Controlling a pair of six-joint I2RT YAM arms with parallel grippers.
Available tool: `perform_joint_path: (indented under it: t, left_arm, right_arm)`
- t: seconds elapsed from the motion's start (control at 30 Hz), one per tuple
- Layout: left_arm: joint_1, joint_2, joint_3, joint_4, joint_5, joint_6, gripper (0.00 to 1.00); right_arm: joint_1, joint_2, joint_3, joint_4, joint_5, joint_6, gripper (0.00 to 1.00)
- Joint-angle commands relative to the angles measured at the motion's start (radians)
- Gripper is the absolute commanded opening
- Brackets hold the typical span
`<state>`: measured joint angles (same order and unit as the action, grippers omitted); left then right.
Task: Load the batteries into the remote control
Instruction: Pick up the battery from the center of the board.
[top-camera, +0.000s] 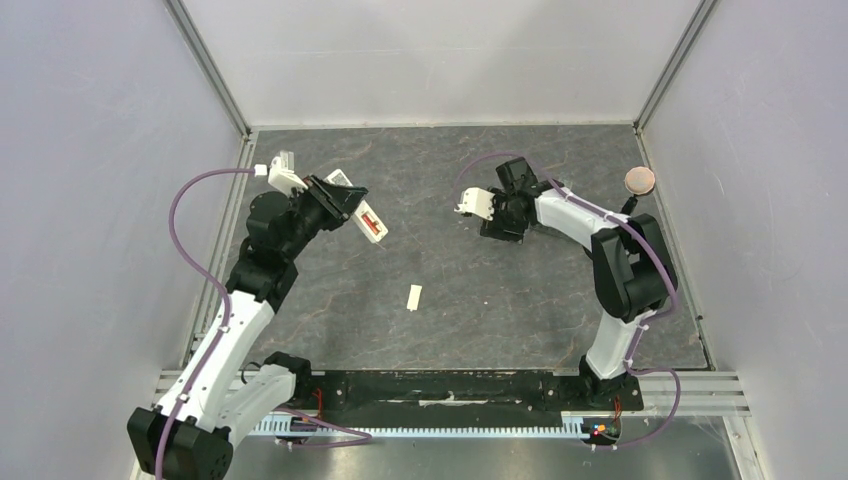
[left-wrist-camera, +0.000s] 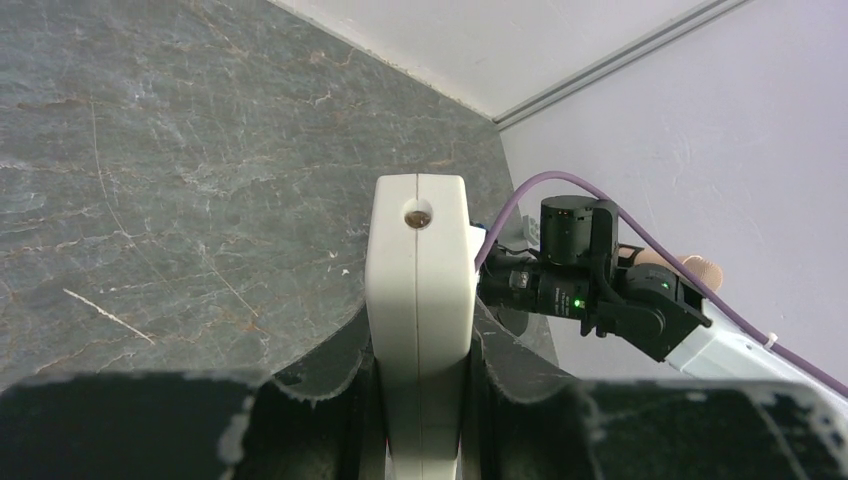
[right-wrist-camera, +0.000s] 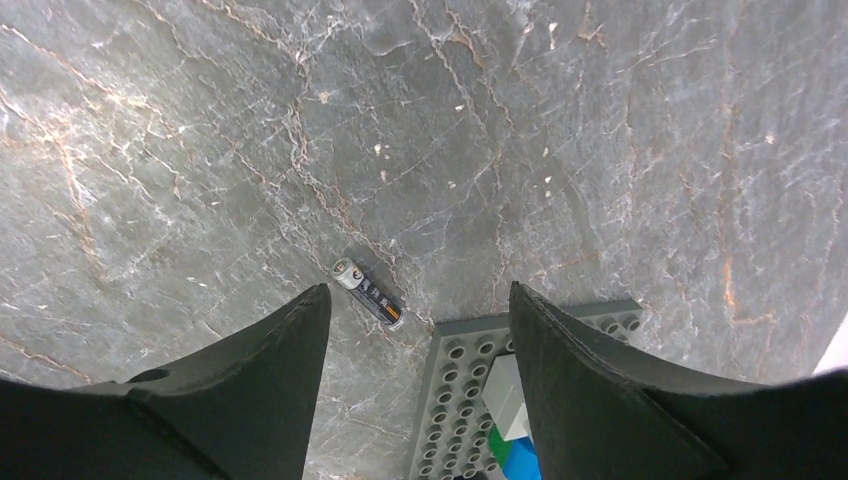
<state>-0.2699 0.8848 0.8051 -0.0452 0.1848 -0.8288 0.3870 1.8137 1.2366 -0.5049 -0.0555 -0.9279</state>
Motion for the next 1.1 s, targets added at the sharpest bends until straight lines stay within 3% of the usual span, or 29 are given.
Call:
perform_joint_path:
  t: [0.0, 0.2, 0.37, 0.67, 0.8, 1.0, 1.07]
  left_arm:
    - [0.006, 0.007, 0.040, 0.077, -0.018, 0.049, 0.02]
    - [0.006, 0.029, 0.040, 0.094, -0.022, 0.042, 0.02]
    - [0.008, 0.043, 0.046, 0.100, -0.027, 0.043, 0.02]
    - [0.009, 0.060, 0.055, 0.116, -0.036, 0.046, 0.02]
    - [0.009, 0.073, 0.062, 0.120, -0.029, 0.045, 0.02]
    - [0.011, 0.085, 0.074, 0.123, -0.019, 0.047, 0.02]
    - [0.012, 0.087, 0.078, 0.121, -0.015, 0.049, 0.02]
  right_arm:
    - [-0.028, 0.039, 0.068, -0.097, -0.064, -0.084, 0.68]
    - [-0.045, 0.065, 0.081, -0.134, -0.087, -0.113, 0.66]
    - [-0.055, 0.096, 0.099, -0.148, -0.103, -0.090, 0.51]
    - [-0.069, 0.134, 0.106, -0.144, -0.089, -0.095, 0.44]
    - [-0.074, 0.144, 0.103, -0.138, -0.080, -0.093, 0.32]
    - [-0.077, 0.146, 0.119, -0.149, -0.121, -0.094, 0.00]
    - [-0.076, 0.146, 0.131, -0.156, -0.140, -0.080, 0.00]
